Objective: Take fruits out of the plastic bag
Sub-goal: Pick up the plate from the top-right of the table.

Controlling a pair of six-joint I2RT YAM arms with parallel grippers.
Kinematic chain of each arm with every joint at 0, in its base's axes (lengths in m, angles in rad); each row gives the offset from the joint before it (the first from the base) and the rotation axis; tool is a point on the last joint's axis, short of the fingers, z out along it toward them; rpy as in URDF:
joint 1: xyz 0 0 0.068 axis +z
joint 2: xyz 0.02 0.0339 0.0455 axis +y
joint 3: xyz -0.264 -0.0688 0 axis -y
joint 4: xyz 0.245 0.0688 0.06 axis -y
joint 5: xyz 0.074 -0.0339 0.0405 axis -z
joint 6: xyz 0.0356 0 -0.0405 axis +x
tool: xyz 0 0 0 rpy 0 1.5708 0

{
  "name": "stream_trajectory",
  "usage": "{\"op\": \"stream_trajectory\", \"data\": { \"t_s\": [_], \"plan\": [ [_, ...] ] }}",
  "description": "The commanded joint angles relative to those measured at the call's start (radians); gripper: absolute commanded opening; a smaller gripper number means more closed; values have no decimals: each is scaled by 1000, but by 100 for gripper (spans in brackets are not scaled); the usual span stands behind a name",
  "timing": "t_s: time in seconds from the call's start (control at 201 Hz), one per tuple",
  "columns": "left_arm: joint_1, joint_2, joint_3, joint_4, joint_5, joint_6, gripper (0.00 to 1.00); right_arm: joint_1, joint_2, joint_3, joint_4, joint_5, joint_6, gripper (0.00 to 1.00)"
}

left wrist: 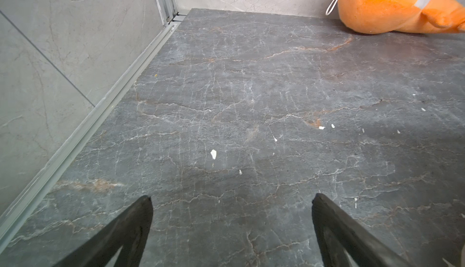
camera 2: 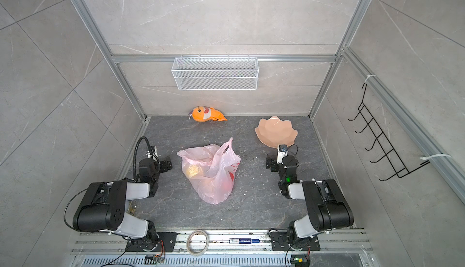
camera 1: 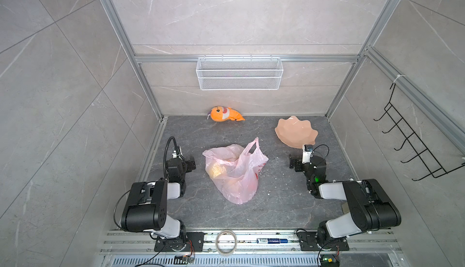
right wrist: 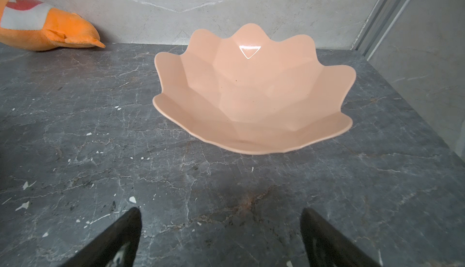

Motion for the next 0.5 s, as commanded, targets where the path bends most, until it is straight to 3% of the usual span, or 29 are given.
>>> {"op": "stream_trajectory", "data": {
  "t_s": [0.0,0.1,0.169,0.219,0.393,0.493],
  "plan": [
    [-1,-148,78,-186,-76,-32,100,-2,-82,178,-368,-11,3,99],
    [1,-264,203,-498,-153,-156,100,-2,-96,403,-746,21,129,99],
    [1,-301,299,-702,-244,-299,100,-2,-110,480,-871,45,249,99],
    [5,-318,358,-814,-293,-395,100,-2,-133,505,-918,-8,286,99],
    [8,-364,464,-925,-44,-422,100,-2,-216,563,-1053,-56,412,99],
    [-12,-394,507,-994,9,-443,100,-2,-240,595,-1118,-111,441,99]
  ]
}}
